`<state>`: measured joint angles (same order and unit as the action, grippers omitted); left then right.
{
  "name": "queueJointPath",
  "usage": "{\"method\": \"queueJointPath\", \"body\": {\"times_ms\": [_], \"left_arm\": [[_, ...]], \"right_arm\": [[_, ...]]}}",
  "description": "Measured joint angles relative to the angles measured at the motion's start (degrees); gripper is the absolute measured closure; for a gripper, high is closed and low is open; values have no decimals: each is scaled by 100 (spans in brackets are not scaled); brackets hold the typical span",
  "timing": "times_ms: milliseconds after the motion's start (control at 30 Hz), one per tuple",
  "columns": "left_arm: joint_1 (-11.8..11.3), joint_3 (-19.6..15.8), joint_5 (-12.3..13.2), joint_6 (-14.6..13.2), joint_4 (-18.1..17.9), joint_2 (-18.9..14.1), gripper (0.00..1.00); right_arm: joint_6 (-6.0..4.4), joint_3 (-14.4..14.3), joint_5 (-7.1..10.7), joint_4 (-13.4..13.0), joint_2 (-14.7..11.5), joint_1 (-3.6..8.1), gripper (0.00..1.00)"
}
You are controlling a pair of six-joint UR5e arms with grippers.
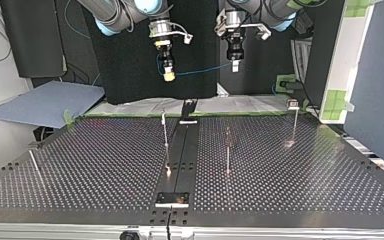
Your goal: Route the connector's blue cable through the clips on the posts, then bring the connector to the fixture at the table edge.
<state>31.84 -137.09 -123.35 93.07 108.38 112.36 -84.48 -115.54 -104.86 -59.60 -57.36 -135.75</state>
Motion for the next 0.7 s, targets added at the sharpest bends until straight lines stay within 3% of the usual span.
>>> {"method": "queueJointPath", "body": {"times_ms": [300,433,700], "left_arm": [[0,0,0,0,0,-1,100],[0,0,0,0,0,-1,100],[0,0,0,0,0,-1,100]], "right_arm": [[-15,-15,8,11,14,9,100],[-96,-136,23,38,155,30,100],[-121,-199,26,44,550,34,100]]}}
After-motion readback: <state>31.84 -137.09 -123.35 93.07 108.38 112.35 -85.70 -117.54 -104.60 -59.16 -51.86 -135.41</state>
